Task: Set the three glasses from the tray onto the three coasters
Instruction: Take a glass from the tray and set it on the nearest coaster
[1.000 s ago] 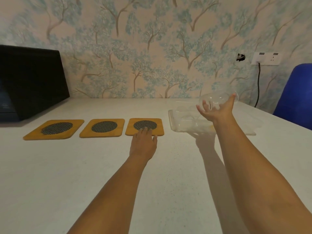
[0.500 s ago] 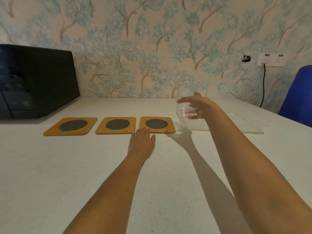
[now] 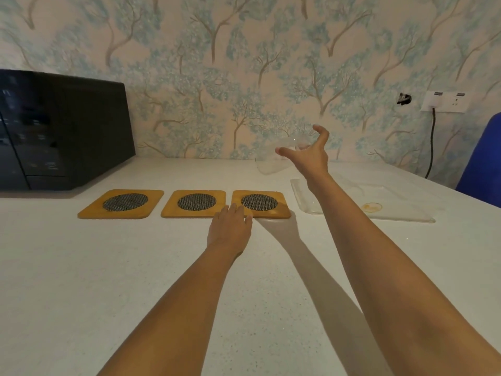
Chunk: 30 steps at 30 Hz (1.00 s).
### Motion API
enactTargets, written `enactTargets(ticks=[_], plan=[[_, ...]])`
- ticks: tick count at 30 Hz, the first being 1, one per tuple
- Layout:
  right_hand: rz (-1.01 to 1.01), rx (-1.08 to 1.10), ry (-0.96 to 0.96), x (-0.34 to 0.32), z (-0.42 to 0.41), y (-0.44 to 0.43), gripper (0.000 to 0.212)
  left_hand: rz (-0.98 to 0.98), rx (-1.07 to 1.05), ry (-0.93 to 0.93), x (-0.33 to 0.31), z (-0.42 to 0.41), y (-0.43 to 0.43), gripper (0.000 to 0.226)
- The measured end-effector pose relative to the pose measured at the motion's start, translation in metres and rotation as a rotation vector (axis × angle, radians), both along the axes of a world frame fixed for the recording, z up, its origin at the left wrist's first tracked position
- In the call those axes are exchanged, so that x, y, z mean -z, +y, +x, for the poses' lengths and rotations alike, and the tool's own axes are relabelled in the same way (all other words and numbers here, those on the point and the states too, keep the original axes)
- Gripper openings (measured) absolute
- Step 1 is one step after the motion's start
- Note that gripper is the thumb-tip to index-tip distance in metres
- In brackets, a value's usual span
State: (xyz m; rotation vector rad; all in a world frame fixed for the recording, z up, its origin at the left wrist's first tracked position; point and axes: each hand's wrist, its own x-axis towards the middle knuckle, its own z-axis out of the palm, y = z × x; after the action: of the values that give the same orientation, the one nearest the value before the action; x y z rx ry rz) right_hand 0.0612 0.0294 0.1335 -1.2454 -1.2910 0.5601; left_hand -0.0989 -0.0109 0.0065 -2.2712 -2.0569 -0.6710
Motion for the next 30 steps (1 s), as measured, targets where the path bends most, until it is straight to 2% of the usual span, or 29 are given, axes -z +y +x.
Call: enactTargets(ticks=[5, 9, 18, 23, 30], plan=[[-0.003, -0.035, 0.218, 0.008, -0.016, 0.008, 0.092, -0.006, -0.013, 0.008, -0.001, -0.009, 0.003, 0.05], [-0.03, -0.03, 0.282, 0.012, -0.025, 0.018, 0.08, -0.013, 0.004, 0.012, 0.003, -0.01, 0.003, 0.05], [-0.111, -0.193, 0.356, 0.021, -0.035, 0.038, 0.08, -0.032, 0.004, 0.013, 0.005, -0.01, 0.006, 0.052], [-0.24, -0.238, 0.267, 0.02, -0.037, 0.048, 0.076, -0.044, -0.002, 0.013, 0.005, -0.009, 0.005, 0.052], [-0.185, -0.108, 0.042, 0.029, -0.046, 0.056, 0.079, -0.041, -0.01, 0.007, 0.006, -0.009, 0.005, 0.052]])
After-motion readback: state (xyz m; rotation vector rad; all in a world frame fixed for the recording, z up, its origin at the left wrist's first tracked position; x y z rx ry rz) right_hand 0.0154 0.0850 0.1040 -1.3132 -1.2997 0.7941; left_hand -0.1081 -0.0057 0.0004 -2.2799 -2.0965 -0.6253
